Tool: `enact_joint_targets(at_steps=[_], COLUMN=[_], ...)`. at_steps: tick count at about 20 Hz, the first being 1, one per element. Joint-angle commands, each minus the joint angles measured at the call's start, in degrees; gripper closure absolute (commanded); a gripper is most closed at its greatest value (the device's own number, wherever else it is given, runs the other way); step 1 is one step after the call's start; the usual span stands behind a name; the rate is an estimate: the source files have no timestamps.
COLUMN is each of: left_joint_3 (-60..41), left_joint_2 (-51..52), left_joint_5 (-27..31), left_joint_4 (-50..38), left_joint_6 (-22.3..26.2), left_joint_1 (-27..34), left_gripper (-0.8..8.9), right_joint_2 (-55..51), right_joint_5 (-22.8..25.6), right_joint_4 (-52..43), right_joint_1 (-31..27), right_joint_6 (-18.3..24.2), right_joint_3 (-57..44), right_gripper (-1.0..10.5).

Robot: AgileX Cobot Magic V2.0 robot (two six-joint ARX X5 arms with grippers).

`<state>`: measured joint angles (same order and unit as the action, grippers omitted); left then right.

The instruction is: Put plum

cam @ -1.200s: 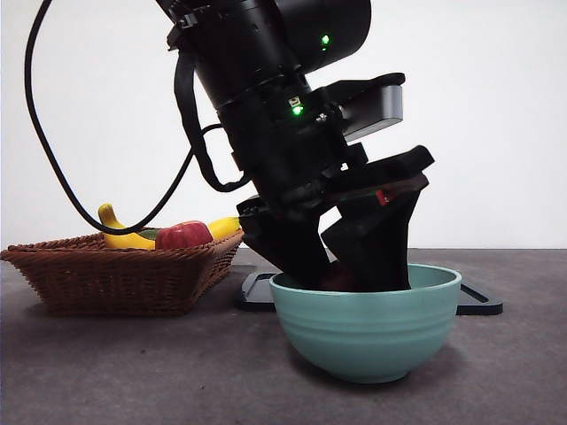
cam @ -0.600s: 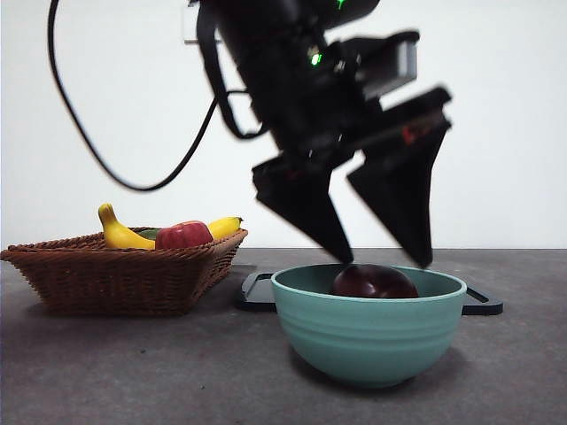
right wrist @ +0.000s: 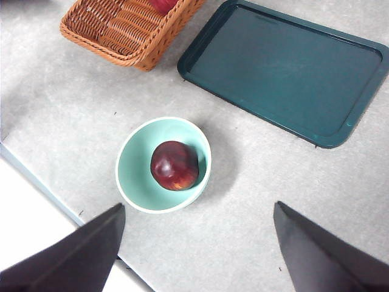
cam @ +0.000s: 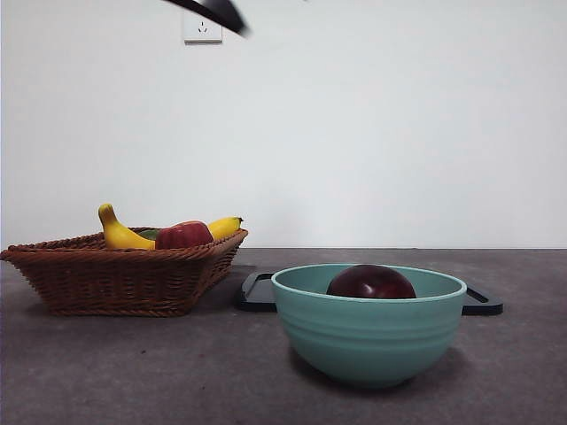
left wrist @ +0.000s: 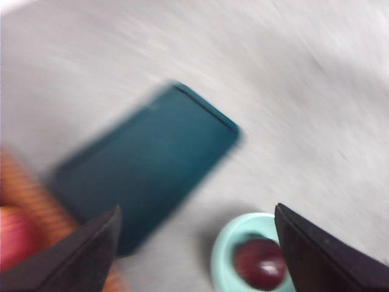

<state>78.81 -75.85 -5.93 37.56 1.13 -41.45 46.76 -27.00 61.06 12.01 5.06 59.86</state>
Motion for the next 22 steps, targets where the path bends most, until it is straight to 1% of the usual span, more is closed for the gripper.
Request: enact_joint_targets(at_steps=[1,3,6,8,11,14,18,22], left_joint_3=[1.2,-0.4,-8.3,-15.5,-25.7,-32.3,-33.6,-33.6], left_joint_2=[4.9,10.3,18.9,24.0,29.9,33.2,34.1,34.1], left_joint_5=[0.0,-0.3,-5.7,-8.0,-13.8,-18.2,-21.1,-21.1], left_joint_4=[2.6,5.3,4.8,4.9,4.9,5.0,6.6,6.6], left_joint_6=[-0.5,-0.5,-0.8,-1.5,-3.3,-4.8,-4.8,-4.8], left_joint_1=[3.6,7.5,10.9,11.3,11.3,11.3,11.3,11.3], left_gripper=[4.08,4.07,4.08,4.08,4.09,4.11,4.11,4.11], right_joint_2=[0.3,0.4,0.4,0.4,0.4,0.4,0.4,0.4], right_joint_5=[0.0,0.0,0.0,0.0,0.0,-0.1,-0.1,-0.2], right_joint_4=[-0.2,-0.2,-0.2,-0.2,-0.1,0.0,1.4,2.1], right_joint_1=[0.2,0.2,0.2,0.2,0.2,0.2,0.3,0.2], right_joint_6=[-0.5,-0.5,-0.5,-0.5,-0.6,-0.6,-0.6,-0.6], right_joint_3=[1.0,1.0,1.0,1.0,1.0,1.0,0.9,0.9], right_gripper=[5.6,5.6,5.6,5.6,5.6,5.6,5.6,5.6])
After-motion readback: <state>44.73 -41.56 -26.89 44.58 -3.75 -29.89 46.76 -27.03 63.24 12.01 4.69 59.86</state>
